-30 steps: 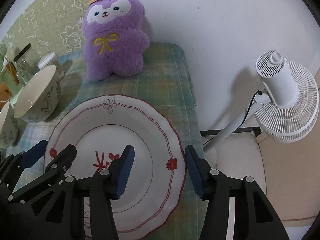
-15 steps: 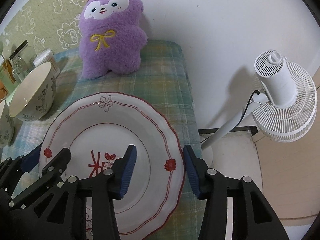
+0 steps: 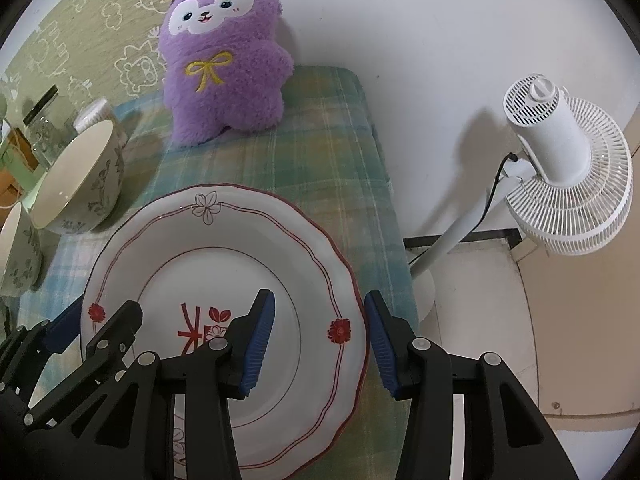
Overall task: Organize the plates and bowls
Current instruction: 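Lift the red-rimmed white plate with both grippers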
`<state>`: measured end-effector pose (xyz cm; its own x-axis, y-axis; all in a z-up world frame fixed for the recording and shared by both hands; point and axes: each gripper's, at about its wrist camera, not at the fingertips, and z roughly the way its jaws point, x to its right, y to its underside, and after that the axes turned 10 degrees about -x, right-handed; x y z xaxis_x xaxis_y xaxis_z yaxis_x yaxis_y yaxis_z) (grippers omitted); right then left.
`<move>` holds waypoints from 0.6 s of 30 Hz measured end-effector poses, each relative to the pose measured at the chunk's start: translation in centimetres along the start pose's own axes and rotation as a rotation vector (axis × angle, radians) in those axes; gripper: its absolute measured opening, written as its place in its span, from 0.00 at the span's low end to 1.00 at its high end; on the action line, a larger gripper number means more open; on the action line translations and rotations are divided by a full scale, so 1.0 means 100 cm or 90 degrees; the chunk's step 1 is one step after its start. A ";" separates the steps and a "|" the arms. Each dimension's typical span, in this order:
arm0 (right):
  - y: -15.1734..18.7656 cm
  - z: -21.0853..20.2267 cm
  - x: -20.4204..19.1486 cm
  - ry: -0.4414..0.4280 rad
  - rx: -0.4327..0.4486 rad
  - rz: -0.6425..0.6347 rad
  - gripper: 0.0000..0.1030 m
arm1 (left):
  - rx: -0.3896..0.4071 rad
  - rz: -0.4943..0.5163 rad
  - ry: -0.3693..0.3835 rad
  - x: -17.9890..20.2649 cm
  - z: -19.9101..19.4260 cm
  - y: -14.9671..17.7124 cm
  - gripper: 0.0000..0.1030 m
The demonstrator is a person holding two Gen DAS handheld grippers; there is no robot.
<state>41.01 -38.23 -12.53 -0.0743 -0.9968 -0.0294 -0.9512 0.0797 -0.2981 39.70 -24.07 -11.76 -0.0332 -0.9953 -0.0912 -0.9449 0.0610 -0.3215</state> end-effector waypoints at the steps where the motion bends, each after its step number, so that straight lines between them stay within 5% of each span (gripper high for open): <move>1: 0.002 -0.001 0.000 -0.002 -0.001 0.001 0.47 | -0.002 -0.001 -0.002 -0.001 0.000 0.002 0.38; 8: 0.019 -0.009 -0.007 0.007 -0.005 0.002 0.37 | -0.008 -0.005 -0.006 -0.011 -0.007 0.019 0.37; 18: 0.045 -0.031 -0.018 0.017 0.009 0.009 0.37 | 0.005 -0.003 0.005 -0.022 -0.029 0.039 0.36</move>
<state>35.94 -36.12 -10.87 -0.0956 -0.9954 -0.0076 -0.9456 0.0932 -0.3117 35.18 -21.82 -10.03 -0.0317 -0.9962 -0.0815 -0.9427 0.0569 -0.3286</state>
